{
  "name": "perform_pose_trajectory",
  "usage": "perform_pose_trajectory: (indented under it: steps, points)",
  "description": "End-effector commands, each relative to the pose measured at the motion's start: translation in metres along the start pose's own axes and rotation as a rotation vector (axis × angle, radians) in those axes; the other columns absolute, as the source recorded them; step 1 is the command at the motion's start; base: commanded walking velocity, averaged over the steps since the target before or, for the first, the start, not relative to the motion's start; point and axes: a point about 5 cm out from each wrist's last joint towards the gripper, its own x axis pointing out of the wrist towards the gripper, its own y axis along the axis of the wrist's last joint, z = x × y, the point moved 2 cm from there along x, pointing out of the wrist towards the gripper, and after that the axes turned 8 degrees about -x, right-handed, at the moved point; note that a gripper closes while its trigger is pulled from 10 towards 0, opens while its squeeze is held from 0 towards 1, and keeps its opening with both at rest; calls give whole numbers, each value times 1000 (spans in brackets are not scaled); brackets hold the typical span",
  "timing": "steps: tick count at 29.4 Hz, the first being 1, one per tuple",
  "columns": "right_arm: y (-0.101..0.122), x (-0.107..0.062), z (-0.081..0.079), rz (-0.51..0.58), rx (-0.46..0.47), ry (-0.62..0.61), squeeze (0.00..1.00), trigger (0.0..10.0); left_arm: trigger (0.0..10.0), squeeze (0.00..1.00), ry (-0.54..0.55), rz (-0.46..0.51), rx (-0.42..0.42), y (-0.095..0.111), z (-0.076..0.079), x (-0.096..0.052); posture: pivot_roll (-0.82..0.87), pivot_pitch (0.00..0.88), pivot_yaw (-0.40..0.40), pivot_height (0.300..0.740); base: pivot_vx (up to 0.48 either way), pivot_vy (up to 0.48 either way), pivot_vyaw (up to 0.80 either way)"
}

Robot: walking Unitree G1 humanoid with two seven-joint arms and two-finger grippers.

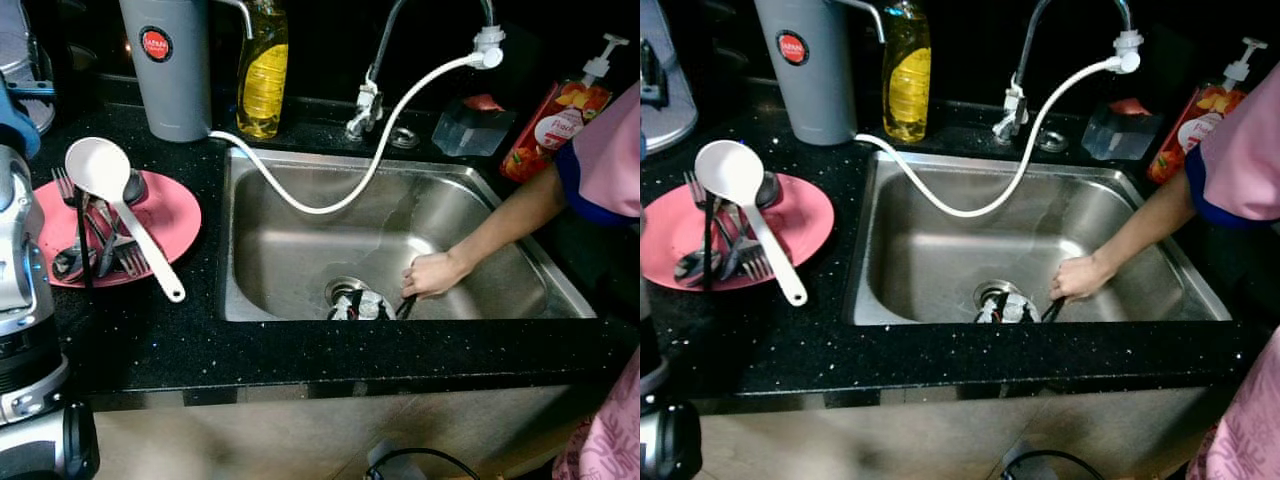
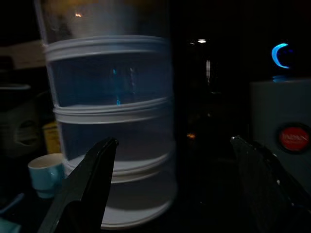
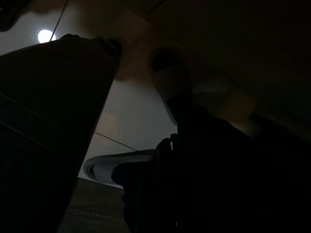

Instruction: Kitchen organization

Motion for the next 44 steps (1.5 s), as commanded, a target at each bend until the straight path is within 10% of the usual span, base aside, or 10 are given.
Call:
perform_pose_trajectory:
  steps: [1,5,11,19,40,41,43,44]
  points:
    - [-7,-1,3,-21,0,-8,0,10000,10000,0,134,-21,20,-8,-19,0,279,0,-127,740,0,0,0]
    - [-7,-1,4,-20,-2,-8,0,10000,10000,0,197,-38,23,-12,-27,0,280,0,-126,740,0,0,0]
    - [-5,-1,3,-14,4,-10,0,10000,10000,0,624,-340,-79,-71,-104,-16,277,0,-117,740,0,0,0]
    - [-10,0,-6,-24,18,4,0,10000,10000,0,796,-450,48,-101,-150,-40,277,0,-106,740,0,0,0]
    - [-10,0,-5,-24,21,4,0,10000,10000,0,608,-476,105,-112,-121,-27,273,0,-109,740,0,0,0]
    - [-10,0,-6,-24,22,4,0,10000,3255,0,608,-478,100,-113,-122,-27,273,0,-109,740,0,0,0]
    - [-10,0,-6,-24,22,5,0,10000,3255,0,607,-479,98,-114,-122,-26,273,0,-109,740,0,0,0]
    - [-10,0,-6,-24,24,4,0,10000,0,0,599,-485,97,-116,-122,-26,269,0,-106,740,0,0,0]
